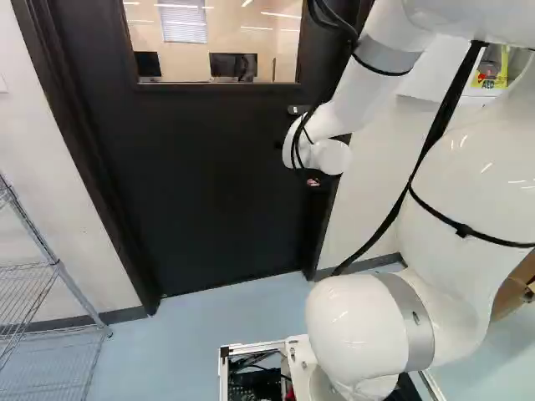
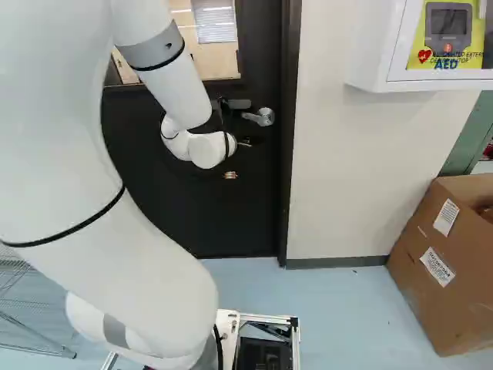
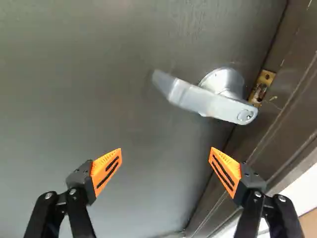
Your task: Open the door and move inside
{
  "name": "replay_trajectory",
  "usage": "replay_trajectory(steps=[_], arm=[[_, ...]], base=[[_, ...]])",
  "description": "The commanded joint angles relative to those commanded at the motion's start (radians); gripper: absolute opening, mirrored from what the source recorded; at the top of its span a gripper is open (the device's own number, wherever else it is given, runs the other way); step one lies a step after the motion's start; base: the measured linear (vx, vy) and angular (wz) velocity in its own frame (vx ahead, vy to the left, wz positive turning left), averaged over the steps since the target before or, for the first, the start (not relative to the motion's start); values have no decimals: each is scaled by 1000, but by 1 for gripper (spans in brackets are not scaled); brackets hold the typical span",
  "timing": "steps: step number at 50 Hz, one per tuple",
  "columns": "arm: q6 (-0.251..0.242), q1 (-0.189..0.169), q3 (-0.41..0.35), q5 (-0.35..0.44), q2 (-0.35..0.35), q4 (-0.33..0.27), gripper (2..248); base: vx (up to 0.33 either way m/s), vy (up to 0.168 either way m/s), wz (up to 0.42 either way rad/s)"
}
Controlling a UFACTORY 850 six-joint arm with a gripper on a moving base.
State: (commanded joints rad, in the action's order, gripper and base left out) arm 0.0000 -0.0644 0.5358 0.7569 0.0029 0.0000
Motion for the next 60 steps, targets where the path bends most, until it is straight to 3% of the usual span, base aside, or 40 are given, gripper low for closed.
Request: replay_trajectory(steps=[24, 60], arm=[[0, 1, 1, 0, -18, 17, 247], [0, 36, 87, -46, -100, 209, 247]], base=[[0, 0, 0], [0, 0, 0]])
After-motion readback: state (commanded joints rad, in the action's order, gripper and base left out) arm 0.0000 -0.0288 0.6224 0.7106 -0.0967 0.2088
